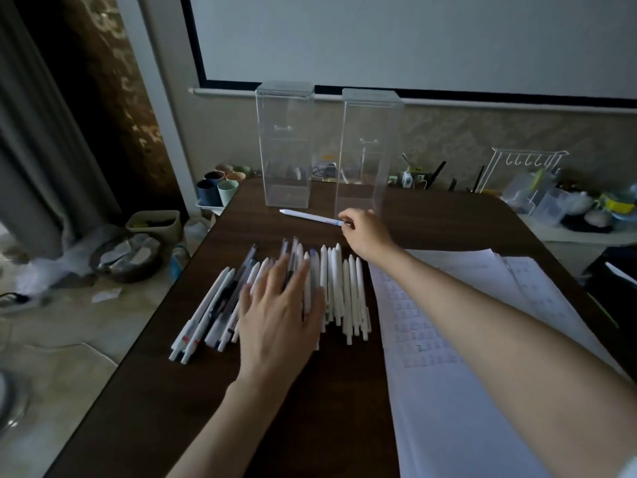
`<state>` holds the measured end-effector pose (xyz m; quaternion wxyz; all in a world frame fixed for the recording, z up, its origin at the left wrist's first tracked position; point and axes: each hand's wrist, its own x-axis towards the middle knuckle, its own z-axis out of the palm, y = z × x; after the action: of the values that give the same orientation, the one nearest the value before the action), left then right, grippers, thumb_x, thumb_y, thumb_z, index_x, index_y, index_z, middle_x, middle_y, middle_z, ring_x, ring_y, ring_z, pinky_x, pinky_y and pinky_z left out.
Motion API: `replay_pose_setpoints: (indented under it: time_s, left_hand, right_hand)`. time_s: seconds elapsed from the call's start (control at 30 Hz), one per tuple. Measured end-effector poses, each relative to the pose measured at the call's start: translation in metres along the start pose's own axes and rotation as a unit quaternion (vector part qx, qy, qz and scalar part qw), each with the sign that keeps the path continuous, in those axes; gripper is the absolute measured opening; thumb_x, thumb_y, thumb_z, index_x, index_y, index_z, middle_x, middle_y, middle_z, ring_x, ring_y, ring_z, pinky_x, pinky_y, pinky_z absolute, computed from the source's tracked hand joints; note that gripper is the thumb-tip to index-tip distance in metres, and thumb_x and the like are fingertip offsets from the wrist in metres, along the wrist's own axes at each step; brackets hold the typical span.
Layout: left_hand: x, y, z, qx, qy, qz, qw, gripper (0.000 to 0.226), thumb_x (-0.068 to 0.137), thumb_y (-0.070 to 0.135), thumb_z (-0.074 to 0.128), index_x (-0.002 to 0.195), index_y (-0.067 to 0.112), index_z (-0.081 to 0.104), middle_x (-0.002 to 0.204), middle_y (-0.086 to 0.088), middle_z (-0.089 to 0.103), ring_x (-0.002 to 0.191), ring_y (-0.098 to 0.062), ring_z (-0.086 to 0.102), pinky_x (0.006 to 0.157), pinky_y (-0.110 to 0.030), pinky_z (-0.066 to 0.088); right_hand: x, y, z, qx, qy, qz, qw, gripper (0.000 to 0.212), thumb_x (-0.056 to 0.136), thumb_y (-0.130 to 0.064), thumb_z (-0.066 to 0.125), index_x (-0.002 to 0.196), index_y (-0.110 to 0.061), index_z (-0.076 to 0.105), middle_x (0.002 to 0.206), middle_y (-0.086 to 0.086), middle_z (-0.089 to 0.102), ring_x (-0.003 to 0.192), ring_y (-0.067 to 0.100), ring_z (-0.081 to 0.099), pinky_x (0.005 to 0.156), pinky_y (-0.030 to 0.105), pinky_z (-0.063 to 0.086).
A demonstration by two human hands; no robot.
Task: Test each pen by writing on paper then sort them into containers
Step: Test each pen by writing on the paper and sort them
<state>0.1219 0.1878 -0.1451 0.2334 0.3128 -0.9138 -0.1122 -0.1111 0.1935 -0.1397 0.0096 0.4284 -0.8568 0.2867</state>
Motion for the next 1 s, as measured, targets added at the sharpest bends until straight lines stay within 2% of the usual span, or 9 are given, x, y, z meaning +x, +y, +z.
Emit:
replay_pose_setpoints:
  time_s: [0.17, 0.27, 0.33, 0.43, 0.57, 0.7, 0.8, 0.9, 1.0]
  left_hand:
    - [-0.001, 0.002, 0.003, 0.040, -0.038, 0.027, 0.998, 0.059, 0.087, 0.060, 0.025, 0.131, 0.030, 0.049, 0.137, 0.000, 0.048, 0.132, -0.023, 0.037, 0.103, -0.043, 0.033]
    - [0.000, 0.002, 0.002, 0.033, -0.037, 0.024, 0.998, 0.056, 0.088, 0.059, 0.029, 0.131, 0.028, 0.050, 0.135, 0.000, 0.050, 0.131, -0.023, 0.038, 0.100, -0.040, 0.037]
    - [-0.001, 0.002, 0.001, 0.034, -0.052, 0.023, 0.998, 0.054, 0.091, 0.059, 0.033, 0.134, 0.029, 0.045, 0.139, 0.002, 0.045, 0.134, -0.021, 0.033, 0.103, -0.038, 0.034]
    - [-0.002, 0.002, -0.001, 0.035, -0.068, 0.021, 0.997, 0.056, 0.090, 0.060, 0.034, 0.137, 0.031, 0.040, 0.144, 0.004, 0.038, 0.137, -0.018, 0.027, 0.107, -0.037, 0.028]
    - [0.000, 0.004, -0.006, 0.044, -0.060, 0.017, 0.997, 0.059, 0.087, 0.063, 0.032, 0.134, 0.029, 0.045, 0.140, -0.003, 0.042, 0.130, -0.024, 0.036, 0.105, -0.043, 0.029]
    - [-0.001, 0.008, -0.010, 0.033, -0.017, 0.037, 0.999, 0.060, 0.090, 0.063, 0.030, 0.125, 0.021, 0.056, 0.132, -0.010, 0.048, 0.122, -0.029, 0.045, 0.099, -0.047, 0.036]
    - [-0.004, 0.018, -0.010, 0.013, 0.007, 0.074, 0.997, 0.048, 0.090, 0.051, 0.042, 0.116, 0.016, 0.062, 0.127, -0.014, 0.053, 0.116, -0.033, 0.050, 0.095, -0.050, 0.040]
    - [-0.009, 0.035, -0.009, -0.001, 0.024, 0.140, 0.990, 0.044, 0.087, 0.046, 0.041, 0.110, 0.016, 0.064, 0.125, -0.013, 0.054, 0.114, -0.032, 0.051, 0.093, -0.048, 0.041]
    - [-0.019, 0.056, -0.005, -0.024, 0.020, 0.226, 0.974, 0.041, 0.089, 0.041, 0.037, 0.105, 0.016, 0.066, 0.121, -0.009, 0.056, 0.110, -0.026, 0.053, 0.090, -0.039, 0.042]
  right_hand:
    - [0.007, 0.003, 0.007, -0.043, 0.027, 0.026, 0.998, 0.012, 0.091, -0.014, 0.056, 0.095, -0.007, 0.065, 0.105, 0.011, 0.060, 0.103, 0.029, 0.053, 0.084, 0.034, 0.043]
    - [0.002, 0.000, -0.001, -0.091, 0.006, 0.006, 0.996, 0.010, 0.093, -0.015, 0.054, 0.094, -0.008, 0.061, 0.102, 0.009, 0.062, 0.105, 0.026, 0.051, 0.081, 0.034, 0.044]
    - [-0.010, -0.003, -0.013, -0.085, 0.008, -0.006, 0.996, 0.010, 0.094, -0.015, 0.052, 0.096, -0.008, 0.060, 0.095, 0.008, 0.065, 0.094, 0.023, 0.056, 0.068, 0.030, 0.043]
    - [-0.039, -0.004, -0.040, 0.009, 0.048, -0.013, 0.999, 0.008, 0.092, -0.013, 0.055, 0.093, -0.007, 0.060, 0.085, 0.006, 0.066, 0.074, 0.016, 0.060, 0.062, 0.029, 0.048]
    - [-0.100, 0.004, -0.081, 0.150, 0.066, -0.036, 0.986, 0.001, 0.090, -0.010, 0.059, 0.090, -0.011, 0.058, 0.082, -0.002, 0.060, 0.072, 0.012, 0.057, 0.058, 0.018, 0.044]
    - [-0.158, 0.024, -0.111, 0.251, 0.136, -0.028, 0.958, 0.008, 0.086, -0.021, 0.061, 0.090, -0.028, 0.058, 0.085, -0.018, 0.058, 0.079, 0.003, 0.053, 0.068, 0.015, 0.042]
    - [-0.178, 0.035, -0.130, 0.388, 0.244, -0.012, 0.889, 0.014, 0.083, -0.018, 0.062, 0.089, -0.030, 0.061, 0.082, -0.020, 0.060, 0.074, -0.002, 0.051, 0.068, 0.011, 0.040]
    - [-0.181, 0.044, -0.142, 0.452, 0.305, -0.002, 0.839, 0.016, 0.093, -0.013, 0.055, 0.093, -0.028, 0.062, 0.090, -0.017, 0.065, 0.088, -0.002, 0.059, 0.081, 0.017, 0.045]
    - [-0.186, 0.050, -0.140, 0.429, 0.284, -0.040, 0.856, 0.021, 0.097, -0.022, 0.043, 0.099, -0.035, 0.061, 0.097, -0.007, 0.066, 0.096, 0.015, 0.065, 0.088, 0.028, 0.048]
